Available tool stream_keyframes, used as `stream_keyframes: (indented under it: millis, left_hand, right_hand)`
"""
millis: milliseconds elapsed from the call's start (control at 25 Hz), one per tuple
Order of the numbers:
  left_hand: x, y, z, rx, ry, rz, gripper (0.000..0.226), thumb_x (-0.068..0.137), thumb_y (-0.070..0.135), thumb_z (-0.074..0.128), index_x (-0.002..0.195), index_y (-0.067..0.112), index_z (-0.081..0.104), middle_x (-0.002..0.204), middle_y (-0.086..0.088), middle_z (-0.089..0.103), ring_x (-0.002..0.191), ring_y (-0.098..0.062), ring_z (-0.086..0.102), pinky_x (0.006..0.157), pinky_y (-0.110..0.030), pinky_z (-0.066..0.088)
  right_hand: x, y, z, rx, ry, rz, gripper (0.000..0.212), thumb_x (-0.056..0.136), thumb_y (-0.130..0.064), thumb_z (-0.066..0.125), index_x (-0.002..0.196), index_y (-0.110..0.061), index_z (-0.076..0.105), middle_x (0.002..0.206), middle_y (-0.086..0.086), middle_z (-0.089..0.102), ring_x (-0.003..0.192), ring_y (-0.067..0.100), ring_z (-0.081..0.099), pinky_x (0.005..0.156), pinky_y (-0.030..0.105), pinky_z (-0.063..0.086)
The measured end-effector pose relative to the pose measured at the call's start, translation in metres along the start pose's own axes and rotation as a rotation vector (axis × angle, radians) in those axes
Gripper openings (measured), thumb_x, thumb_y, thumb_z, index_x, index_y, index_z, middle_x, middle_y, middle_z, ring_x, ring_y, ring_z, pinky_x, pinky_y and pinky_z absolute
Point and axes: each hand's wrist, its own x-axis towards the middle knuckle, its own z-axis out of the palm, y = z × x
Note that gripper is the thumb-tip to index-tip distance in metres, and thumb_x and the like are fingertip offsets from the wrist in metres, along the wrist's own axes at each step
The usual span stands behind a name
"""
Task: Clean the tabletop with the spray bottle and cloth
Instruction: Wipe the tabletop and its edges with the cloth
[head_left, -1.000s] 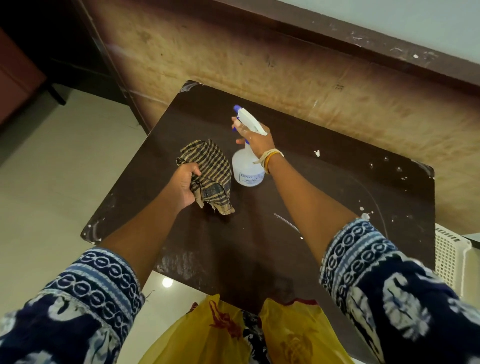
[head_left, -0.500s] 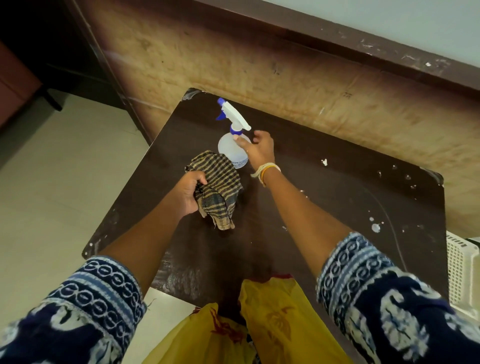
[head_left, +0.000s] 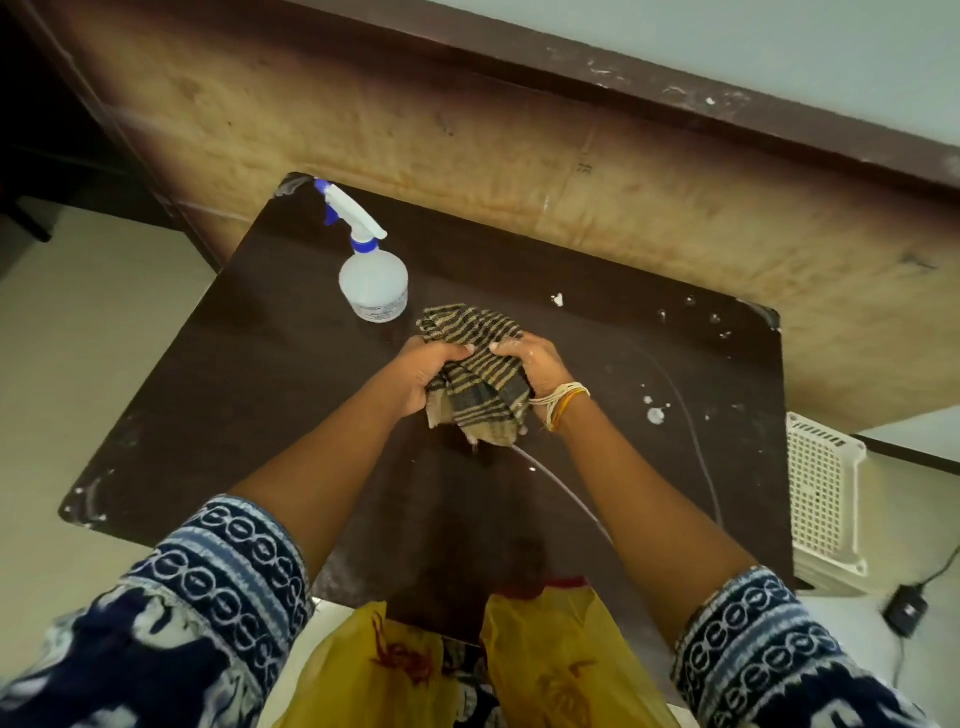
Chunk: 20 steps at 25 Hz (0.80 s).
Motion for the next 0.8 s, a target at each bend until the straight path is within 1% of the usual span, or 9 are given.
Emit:
stream_keyframes:
  millis: [160,200,280,320,400,520,640,720,800]
  left_hand:
    - [-0.015,-0.024,0.046,0.107,-0.058,0.059,0.026,0.090,0.011,0.068,0.114,0.014,0.060,0.103,-0.007,0.071,0.086,-0.021,0.070,0.083,-0.045,0.057]
    - [-0.017,-0.029,0.053,0.170,-0.052,0.086,0.026,0.091,0.013,0.067,0.115,0.017,0.058,0.101,-0.005,0.071,0.085,-0.021,0.070,0.081,-0.043,0.058]
    - [-0.019,-0.040,0.059,0.286,0.003,0.133,0.025,0.092,0.014,0.065,0.115,0.021,0.056,0.104,-0.004,0.071,0.088,-0.021,0.071,0.077,-0.038,0.056]
    - [-0.018,-0.045,0.059,0.335,0.039,0.153,0.024,0.092,0.014,0.064,0.114,0.022,0.057,0.107,-0.005,0.071,0.091,-0.022,0.071,0.077,-0.037,0.056]
    - [-0.017,-0.056,0.056,0.466,0.142,0.235,0.021,0.091,0.014,0.063,0.109,0.023,0.061,0.105,-0.005,0.071,0.096,-0.023,0.070,0.078,-0.033,0.054]
    - [-0.016,-0.072,0.035,0.758,0.275,0.417,0.022,0.092,0.012,0.058,0.112,0.019,0.065,0.105,-0.004,0.069,0.101,-0.022,0.065,0.084,-0.027,0.048]
    - [-0.016,-0.092,0.001,1.156,0.341,0.565,0.044,0.092,0.024,0.062,0.134,0.017,0.054,0.138,-0.008,0.055,0.128,-0.025,0.051,0.107,-0.044,0.040]
    - [-0.018,-0.105,-0.024,1.378,0.285,0.490,0.073,0.088,0.045,0.064,0.150,0.018,0.034,0.159,-0.007,0.028,0.148,-0.025,0.024,0.118,-0.050,0.019]
    - [-0.019,-0.115,-0.042,1.512,0.197,0.366,0.105,0.079,0.068,0.061,0.157,0.018,0.011,0.165,-0.004,0.001,0.152,-0.023,0.000,0.119,-0.053,0.007]
  right_hand:
    - [-0.034,-0.029,-0.055,-0.005,0.152,-0.105,0.018,0.084,0.006,0.060,0.075,-0.010,0.065,0.077,0.006,0.068,0.070,0.018,0.066,0.071,0.032,0.054]
    - [-0.038,-0.038,-0.066,-0.071,0.202,-0.161,0.020,0.085,0.004,0.060,0.073,-0.012,0.065,0.073,0.004,0.067,0.067,0.016,0.065,0.066,0.030,0.053]
    - [-0.040,-0.049,-0.079,-0.391,0.275,-0.292,0.015,0.088,-0.009,0.061,0.075,-0.016,0.066,0.074,0.002,0.066,0.073,0.020,0.063,0.070,0.030,0.047]
    - [-0.040,-0.051,-0.080,-0.604,0.269,-0.308,0.011,0.090,-0.023,0.061,0.084,-0.017,0.068,0.083,0.004,0.068,0.083,0.023,0.063,0.075,0.030,0.045]
    - [-0.032,-0.042,-0.080,-1.041,0.198,-0.227,0.037,0.093,-0.048,0.053,0.113,-0.020,0.067,0.116,0.009,0.067,0.109,0.030,0.060,0.091,0.034,0.045]
    - [-0.006,-0.001,-0.086,-1.433,0.203,-0.170,0.052,0.097,-0.051,0.042,0.142,-0.024,0.046,0.149,0.012,0.042,0.136,0.035,0.039,0.109,0.048,0.036]
    - [0.016,0.062,-0.098,-1.539,0.249,-0.188,0.058,0.100,-0.053,0.032,0.154,-0.036,0.020,0.164,0.008,0.010,0.150,0.033,0.008,0.119,0.054,0.014]
    - [0.025,0.091,-0.089,-1.537,0.355,-0.229,0.059,0.100,-0.054,0.026,0.155,-0.037,0.012,0.165,0.006,0.001,0.151,0.033,-0.001,0.120,0.056,0.005]
    - [0.030,0.102,-0.059,-1.528,0.379,-0.243,0.060,0.099,-0.054,0.025,0.155,-0.038,0.012,0.165,0.007,0.001,0.151,0.035,-0.003,0.119,0.058,0.003]
